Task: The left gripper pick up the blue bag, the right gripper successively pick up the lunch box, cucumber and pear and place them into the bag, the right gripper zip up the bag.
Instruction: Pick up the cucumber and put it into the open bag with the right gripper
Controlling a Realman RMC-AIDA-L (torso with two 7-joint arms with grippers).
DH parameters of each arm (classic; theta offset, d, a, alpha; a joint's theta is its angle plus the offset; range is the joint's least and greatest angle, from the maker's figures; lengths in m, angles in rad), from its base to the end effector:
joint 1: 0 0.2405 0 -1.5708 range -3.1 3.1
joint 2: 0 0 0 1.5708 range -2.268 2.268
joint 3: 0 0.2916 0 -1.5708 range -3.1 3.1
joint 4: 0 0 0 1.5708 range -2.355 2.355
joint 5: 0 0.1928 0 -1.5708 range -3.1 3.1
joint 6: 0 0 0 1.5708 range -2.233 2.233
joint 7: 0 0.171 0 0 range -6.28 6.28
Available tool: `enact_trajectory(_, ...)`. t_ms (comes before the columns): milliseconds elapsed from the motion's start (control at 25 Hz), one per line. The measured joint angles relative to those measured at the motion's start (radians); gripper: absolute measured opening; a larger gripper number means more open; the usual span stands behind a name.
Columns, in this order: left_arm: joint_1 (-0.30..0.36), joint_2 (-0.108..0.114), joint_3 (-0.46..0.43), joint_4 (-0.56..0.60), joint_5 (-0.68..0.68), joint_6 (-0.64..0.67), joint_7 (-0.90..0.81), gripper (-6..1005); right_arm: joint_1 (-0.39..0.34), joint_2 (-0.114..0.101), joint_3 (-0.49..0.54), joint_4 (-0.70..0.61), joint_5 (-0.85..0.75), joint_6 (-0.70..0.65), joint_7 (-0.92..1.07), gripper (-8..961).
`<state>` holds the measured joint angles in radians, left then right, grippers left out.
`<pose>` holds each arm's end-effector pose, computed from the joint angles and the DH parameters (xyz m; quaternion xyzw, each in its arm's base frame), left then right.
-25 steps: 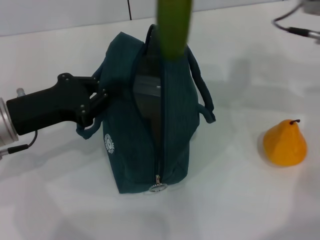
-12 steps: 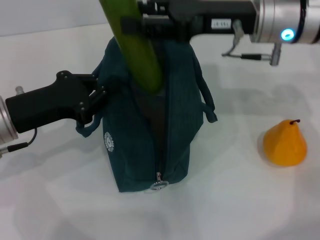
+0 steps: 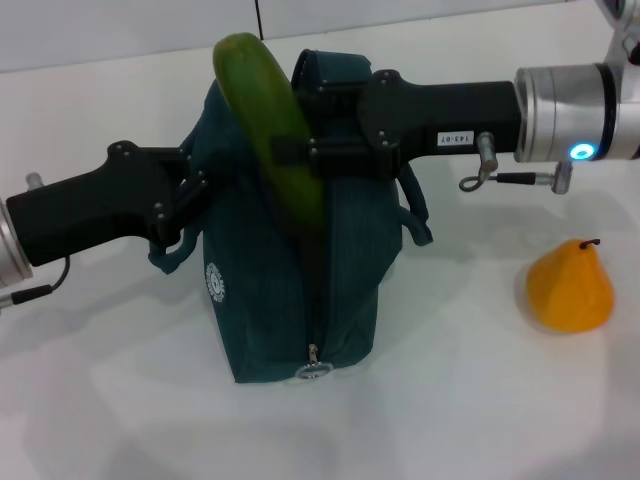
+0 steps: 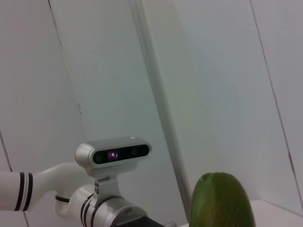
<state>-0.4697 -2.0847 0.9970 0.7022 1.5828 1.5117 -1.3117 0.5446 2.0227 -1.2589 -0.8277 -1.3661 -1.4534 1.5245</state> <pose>-0.2246 0.3398 -0.0433 -0.9217 -0.1472 -0.3336 0.1326 0.1619 0.3581 -0.0313 -0.9238 0.1303 0.3543 0.0639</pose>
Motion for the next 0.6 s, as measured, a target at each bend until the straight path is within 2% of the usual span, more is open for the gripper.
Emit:
enact_trajectory(520, -0.001, 0.0, 0.0, -0.004, -0.001, -0.001, 0.01, 56, -0.018, 0.002, -0.012, 0.036, 0.054, 0.0, -0.061, 669)
enact_trajectory(600, 0.001, -0.001, 0.0, -0.004, -0.001, -0.001, 0.01, 56, -0.036, 0.001, -0.009, 0.035, 0.093, -0.017, -0.08, 732)
